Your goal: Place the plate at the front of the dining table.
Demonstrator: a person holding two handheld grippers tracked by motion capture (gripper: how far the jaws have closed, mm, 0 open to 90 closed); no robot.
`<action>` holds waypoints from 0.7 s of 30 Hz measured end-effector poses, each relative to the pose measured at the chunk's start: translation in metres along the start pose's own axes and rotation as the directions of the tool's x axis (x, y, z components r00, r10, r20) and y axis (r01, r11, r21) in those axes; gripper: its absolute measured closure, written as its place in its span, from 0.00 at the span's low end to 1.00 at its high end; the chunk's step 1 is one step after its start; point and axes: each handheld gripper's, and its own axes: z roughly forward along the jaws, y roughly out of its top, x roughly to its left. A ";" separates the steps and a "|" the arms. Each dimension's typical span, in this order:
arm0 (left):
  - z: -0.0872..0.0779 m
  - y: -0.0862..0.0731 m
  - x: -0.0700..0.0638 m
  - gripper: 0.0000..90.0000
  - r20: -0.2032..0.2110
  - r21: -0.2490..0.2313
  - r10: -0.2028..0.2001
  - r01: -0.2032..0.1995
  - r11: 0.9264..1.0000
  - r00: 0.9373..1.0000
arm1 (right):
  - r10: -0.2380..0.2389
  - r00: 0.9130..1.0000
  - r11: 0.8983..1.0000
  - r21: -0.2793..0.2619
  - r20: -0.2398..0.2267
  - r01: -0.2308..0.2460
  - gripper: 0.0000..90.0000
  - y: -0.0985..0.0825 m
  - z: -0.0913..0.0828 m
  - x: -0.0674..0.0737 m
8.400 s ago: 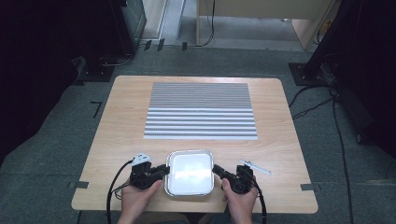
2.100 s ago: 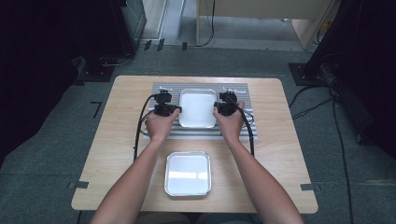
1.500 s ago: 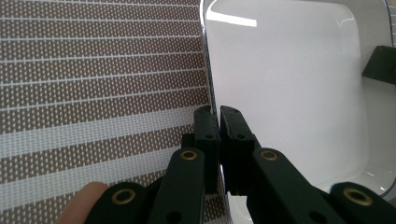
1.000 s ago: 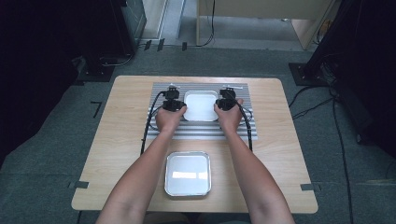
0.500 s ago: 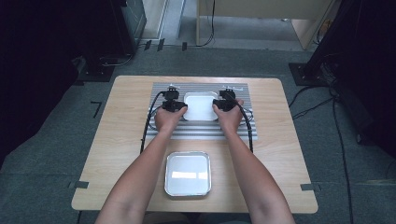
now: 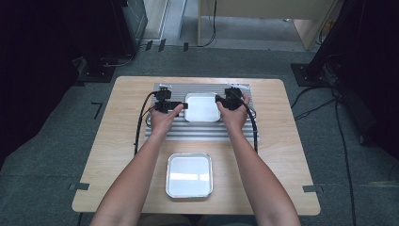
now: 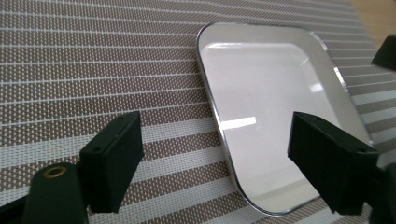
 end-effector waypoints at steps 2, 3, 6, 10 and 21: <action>-0.008 0.000 0.000 0.10 -0.020 -0.020 0.002 -0.003 1.000 1.000 | -0.023 1.000 1.000 0.014 -0.019 0.024 0.38 0.001 -0.005 -0.001; -0.011 0.000 0.000 0.09 -0.031 -0.034 0.005 -0.006 0.999 1.000 | -0.032 0.999 0.999 0.011 -0.020 0.032 0.34 0.000 -0.008 -0.002; -0.023 -0.002 0.003 0.01 0.004 -0.065 0.000 0.000 0.998 1.000 | -0.045 0.999 0.999 0.012 -0.005 0.045 0.32 -0.001 -0.016 -0.006; -0.034 -0.006 0.003 0.01 -0.009 -0.096 0.012 -0.012 0.995 1.000 | -0.024 1.000 1.000 0.007 -0.012 0.024 0.31 -0.005 -0.026 -0.016; -0.043 -0.023 -0.004 0.01 -0.012 -0.077 0.069 -0.070 0.995 0.998 | -0.057 0.998 0.998 -0.014 -0.014 0.056 0.30 -0.019 -0.052 -0.032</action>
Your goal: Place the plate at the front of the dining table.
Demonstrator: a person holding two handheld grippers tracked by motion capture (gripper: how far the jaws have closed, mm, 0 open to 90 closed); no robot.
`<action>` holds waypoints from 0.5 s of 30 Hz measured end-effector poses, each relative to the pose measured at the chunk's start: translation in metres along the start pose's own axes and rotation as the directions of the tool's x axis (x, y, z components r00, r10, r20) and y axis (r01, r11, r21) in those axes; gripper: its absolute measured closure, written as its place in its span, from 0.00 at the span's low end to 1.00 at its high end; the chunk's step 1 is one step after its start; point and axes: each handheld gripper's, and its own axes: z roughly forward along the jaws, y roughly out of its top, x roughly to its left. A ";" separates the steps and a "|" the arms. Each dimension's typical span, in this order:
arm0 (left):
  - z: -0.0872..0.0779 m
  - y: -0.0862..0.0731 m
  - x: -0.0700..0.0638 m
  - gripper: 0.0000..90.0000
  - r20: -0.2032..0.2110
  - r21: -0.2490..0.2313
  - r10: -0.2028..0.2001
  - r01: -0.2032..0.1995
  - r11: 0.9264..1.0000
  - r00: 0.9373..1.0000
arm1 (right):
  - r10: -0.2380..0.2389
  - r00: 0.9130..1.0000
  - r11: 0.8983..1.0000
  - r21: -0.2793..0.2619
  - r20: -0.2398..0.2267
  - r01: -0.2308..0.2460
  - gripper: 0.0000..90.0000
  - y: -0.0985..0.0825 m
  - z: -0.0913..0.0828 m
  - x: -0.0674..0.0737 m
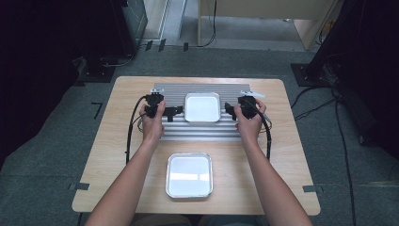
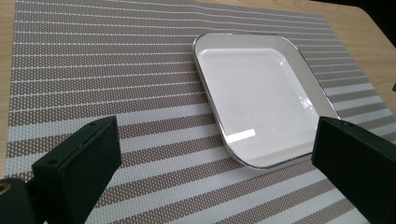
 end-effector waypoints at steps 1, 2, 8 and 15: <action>-0.001 -0.001 -0.001 0.01 0.000 -0.004 0.003 -0.003 1.000 1.000 | -0.008 1.000 1.000 -0.002 -0.004 0.008 0.29 -0.001 -0.003 -0.001; -0.003 -0.003 -0.001 0.01 0.005 -0.011 0.004 -0.004 1.000 1.000 | -0.016 1.000 1.000 -0.006 -0.002 0.016 0.29 -0.002 -0.006 -0.001; -0.007 -0.015 0.001 0.01 -0.039 0.002 0.039 -0.039 0.999 0.998 | -0.045 0.999 0.999 -0.017 -0.007 0.045 0.28 -0.007 -0.021 -0.001; -0.020 -0.029 0.011 0.01 -0.045 0.004 0.040 -0.040 0.999 0.998 | -0.059 0.998 0.998 -0.013 -0.012 0.059 0.28 -0.016 -0.033 -0.003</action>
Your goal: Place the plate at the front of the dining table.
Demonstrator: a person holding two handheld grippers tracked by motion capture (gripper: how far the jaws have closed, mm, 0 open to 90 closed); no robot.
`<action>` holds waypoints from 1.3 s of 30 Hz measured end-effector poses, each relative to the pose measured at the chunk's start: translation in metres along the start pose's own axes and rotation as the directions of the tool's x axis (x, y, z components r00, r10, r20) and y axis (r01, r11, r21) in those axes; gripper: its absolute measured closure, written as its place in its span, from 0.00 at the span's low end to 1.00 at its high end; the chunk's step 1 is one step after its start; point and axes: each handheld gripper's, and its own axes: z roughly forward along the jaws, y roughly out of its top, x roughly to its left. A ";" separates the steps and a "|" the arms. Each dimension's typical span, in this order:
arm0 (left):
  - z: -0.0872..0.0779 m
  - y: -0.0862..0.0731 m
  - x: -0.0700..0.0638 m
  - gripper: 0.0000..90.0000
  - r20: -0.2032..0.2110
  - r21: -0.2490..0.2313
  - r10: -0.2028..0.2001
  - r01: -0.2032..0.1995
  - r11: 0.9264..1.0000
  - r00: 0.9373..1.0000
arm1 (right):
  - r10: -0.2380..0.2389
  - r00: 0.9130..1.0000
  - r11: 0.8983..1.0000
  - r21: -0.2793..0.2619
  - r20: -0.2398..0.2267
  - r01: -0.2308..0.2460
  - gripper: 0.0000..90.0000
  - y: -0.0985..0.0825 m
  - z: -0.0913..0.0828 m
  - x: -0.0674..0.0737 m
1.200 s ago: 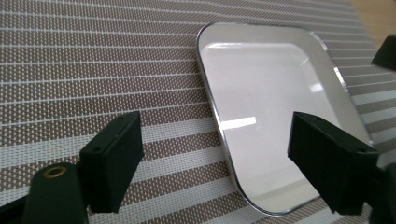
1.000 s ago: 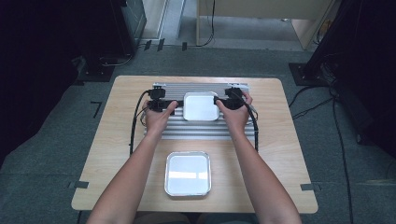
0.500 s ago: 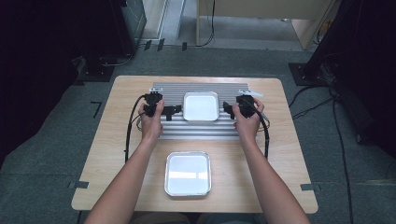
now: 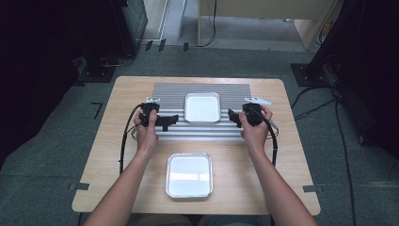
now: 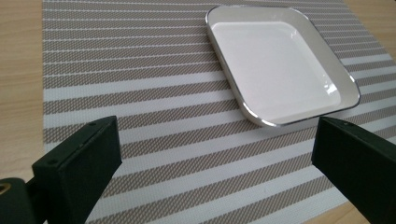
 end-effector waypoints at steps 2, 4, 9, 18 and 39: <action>-0.004 -0.002 0.004 0.01 0.005 -0.004 -0.004 0.004 1.000 1.000 | -0.004 1.000 1.000 -0.004 -0.002 0.004 0.28 -0.002 -0.004 0.000; -0.009 -0.005 0.008 0.01 -0.001 -0.011 -0.006 0.006 1.000 1.000 | -0.012 1.000 1.000 -0.007 -0.004 0.012 0.28 -0.003 -0.008 -0.001; -0.018 -0.012 0.020 0.01 -0.014 -0.015 -0.018 0.018 1.000 1.000 | -0.022 1.000 1.000 -0.012 -0.002 0.022 0.28 -0.008 -0.018 -0.003; -0.029 -0.030 0.029 0.01 -0.028 -0.026 -0.030 0.029 0.999 0.999 | -0.037 0.999 0.999 -0.009 0.005 0.038 0.27 -0.019 -0.031 -0.009; -0.053 -0.066 0.044 0.01 -0.025 -0.031 -0.018 0.017 0.999 1.000 | 0.001 1.000 1.000 -0.029 0.007 0.000 0.27 -0.047 -0.069 -0.041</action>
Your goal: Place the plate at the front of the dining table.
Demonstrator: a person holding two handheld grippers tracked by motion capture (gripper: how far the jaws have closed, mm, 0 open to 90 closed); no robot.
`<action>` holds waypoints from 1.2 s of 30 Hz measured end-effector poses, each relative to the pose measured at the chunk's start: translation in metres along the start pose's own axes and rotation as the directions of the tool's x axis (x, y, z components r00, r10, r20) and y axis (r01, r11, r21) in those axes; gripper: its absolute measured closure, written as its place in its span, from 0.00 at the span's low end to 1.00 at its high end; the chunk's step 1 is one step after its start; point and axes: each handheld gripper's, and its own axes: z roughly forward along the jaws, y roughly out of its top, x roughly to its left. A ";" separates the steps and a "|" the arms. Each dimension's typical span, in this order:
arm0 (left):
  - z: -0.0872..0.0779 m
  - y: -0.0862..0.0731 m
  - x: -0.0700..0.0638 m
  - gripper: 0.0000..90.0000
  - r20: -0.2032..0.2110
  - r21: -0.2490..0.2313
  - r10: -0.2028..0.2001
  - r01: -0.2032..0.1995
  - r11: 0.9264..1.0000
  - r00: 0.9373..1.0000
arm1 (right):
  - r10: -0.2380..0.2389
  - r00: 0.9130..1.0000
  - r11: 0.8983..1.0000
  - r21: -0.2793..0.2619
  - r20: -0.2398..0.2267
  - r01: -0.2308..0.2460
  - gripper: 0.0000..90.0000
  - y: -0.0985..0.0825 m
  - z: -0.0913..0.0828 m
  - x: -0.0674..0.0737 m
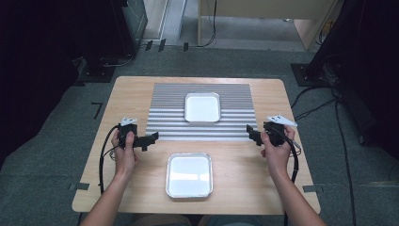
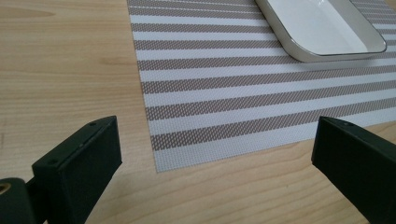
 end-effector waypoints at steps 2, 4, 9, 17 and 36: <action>-0.003 -0.003 0.002 0.01 -0.001 0.002 0.000 0.000 1.000 1.000 | 0.000 1.000 1.000 0.000 0.000 0.000 0.27 -0.002 -0.003 -0.002; -0.005 -0.007 0.003 0.01 0.002 0.007 0.010 -0.010 1.000 1.000 | 0.004 1.000 1.000 -0.004 0.008 -0.004 0.27 -0.005 -0.007 -0.005; -0.013 -0.015 0.008 0.01 -0.002 0.007 0.013 -0.013 1.000 1.000 | 0.013 0.999 1.000 -0.025 0.032 -0.012 0.27 -0.012 -0.016 -0.010; -0.027 -0.029 0.018 0.01 -0.008 -0.002 0.004 -0.004 1.000 1.000 | 0.031 0.999 0.999 -0.028 0.036 -0.030 0.27 -0.025 -0.029 -0.019; -0.052 -0.057 0.038 0.01 -0.039 -0.003 -0.017 0.017 1.000 0.999 | 0.049 0.997 0.999 -0.021 0.051 -0.048 0.27 -0.053 -0.060 -0.038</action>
